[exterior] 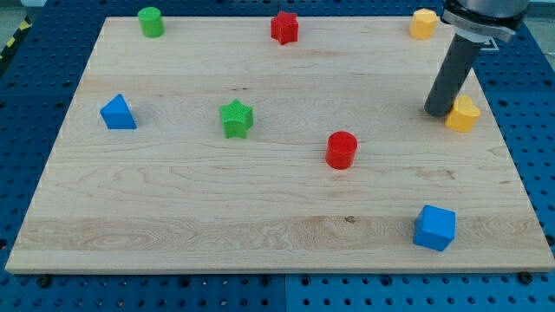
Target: Move the red circle closer to the blue cube
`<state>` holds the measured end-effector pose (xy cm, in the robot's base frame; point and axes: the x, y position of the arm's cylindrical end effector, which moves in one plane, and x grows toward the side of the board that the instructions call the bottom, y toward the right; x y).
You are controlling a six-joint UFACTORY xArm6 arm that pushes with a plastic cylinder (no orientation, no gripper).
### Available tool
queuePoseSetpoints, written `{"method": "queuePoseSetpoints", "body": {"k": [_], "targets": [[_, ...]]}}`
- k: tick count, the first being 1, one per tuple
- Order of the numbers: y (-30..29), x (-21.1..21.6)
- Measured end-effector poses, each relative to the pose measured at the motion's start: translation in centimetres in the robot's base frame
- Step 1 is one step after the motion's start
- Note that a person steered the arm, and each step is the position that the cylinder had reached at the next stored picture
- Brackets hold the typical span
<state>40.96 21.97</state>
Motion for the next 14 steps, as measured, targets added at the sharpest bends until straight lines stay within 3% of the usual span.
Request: {"method": "queuePoseSetpoints", "body": {"k": [1,3,5,7,8,10,14], "targets": [[0.2,0.5],[-8.8,0.5],[-8.9,0.9],[-17.5,0.8],[-18.5,2.5],[-18.2,5.5],[-8.7,9.9]]}}
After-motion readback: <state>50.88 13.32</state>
